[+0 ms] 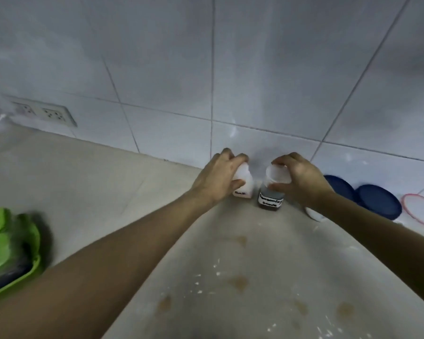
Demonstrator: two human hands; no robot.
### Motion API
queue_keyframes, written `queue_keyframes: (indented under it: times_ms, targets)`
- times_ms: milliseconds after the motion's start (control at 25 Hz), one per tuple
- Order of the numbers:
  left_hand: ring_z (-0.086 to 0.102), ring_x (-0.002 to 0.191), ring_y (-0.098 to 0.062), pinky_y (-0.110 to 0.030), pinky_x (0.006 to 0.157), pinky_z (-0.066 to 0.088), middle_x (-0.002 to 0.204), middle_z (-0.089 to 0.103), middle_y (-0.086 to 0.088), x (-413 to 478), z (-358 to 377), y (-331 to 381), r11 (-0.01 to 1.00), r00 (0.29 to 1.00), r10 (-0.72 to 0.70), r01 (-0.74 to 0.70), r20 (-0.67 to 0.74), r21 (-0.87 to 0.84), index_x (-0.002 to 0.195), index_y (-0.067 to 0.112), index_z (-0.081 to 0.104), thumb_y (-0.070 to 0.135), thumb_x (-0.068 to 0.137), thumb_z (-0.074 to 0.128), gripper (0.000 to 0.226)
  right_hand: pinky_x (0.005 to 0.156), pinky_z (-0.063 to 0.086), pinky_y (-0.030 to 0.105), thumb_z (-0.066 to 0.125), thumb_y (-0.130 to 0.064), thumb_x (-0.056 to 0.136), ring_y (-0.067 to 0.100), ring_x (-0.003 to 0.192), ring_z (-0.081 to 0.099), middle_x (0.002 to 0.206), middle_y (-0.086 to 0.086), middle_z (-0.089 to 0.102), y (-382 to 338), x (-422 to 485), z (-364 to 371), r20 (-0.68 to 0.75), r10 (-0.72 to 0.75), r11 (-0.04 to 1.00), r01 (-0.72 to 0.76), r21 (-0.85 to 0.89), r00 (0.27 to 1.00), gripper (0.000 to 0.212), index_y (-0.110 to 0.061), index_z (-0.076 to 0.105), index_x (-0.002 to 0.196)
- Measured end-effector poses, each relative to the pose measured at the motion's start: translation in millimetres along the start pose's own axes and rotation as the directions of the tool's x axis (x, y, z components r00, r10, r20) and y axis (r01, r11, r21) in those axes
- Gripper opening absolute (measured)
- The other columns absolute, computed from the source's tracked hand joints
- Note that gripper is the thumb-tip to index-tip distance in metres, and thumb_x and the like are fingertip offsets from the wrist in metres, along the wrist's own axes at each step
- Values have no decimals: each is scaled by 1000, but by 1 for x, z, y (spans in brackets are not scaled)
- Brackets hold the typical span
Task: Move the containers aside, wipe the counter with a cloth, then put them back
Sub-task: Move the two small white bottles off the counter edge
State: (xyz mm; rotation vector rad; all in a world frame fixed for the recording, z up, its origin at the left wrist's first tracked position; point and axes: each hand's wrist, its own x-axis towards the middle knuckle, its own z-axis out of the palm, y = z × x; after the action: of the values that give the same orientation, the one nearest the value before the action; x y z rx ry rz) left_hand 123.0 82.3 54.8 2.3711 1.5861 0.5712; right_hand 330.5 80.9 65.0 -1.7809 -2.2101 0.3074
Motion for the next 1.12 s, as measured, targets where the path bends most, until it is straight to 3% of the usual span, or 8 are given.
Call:
queue_keyframes:
  times_ms: [120,320,480,680,880,1000,1120]
  targets:
    - [53,104,-26,-33,91,43,117,51,-9,-49,-53,-65,994,993,-107,108,-40,13,128,26,50,32,83,67,48,82,41,31,79,-32,71,27,102,55,116,9,57,-62,14,19,-3,-72,995,72,71,997,56,-12,57,119]
    - [54,102,-29,-35,88,43,114,53,-9,-119,-123,-167,953,975,-218,203,41,224,132,26,52,37,83,67,52,93,40,33,77,-34,72,25,112,53,123,5,55,-185,47,63,58,-252,963,244,118,966,58,-16,54,123]
    - [58,93,-30,-35,86,43,112,53,-10,-167,-159,-226,913,936,-351,340,10,224,132,26,52,39,82,67,54,96,41,35,75,-35,74,23,115,52,127,1,54,-276,61,102,93,-351,929,333,162,932,59,-19,53,126]
    - [55,105,-31,-34,91,42,115,53,-12,-210,-177,-267,876,893,-450,447,-26,184,133,26,51,41,82,67,56,96,43,37,72,-34,78,20,117,50,130,-1,52,-357,64,143,96,-448,886,427,180,889,57,-20,50,128]
    - [53,110,-30,-35,94,42,118,51,-13,-223,-176,-279,865,878,-475,479,-64,148,135,25,48,41,83,64,56,94,43,35,69,-30,80,22,115,50,131,-1,52,-387,67,168,84,-494,864,477,163,866,55,-20,48,130]
    - [50,113,-31,-40,92,46,121,50,-14,-219,-173,-277,850,867,-491,498,-85,172,134,23,47,45,83,59,57,102,39,36,70,-29,81,23,124,45,140,2,46,-385,70,174,104,-482,866,454,212,870,68,-19,39,140]
    - [45,115,-33,-44,91,43,124,50,-13,-223,-167,-264,787,858,-484,512,-170,343,131,18,43,49,83,48,57,104,37,36,69,-32,82,21,127,44,146,4,39,-364,55,169,131,-431,885,389,256,893,75,-18,30,144]
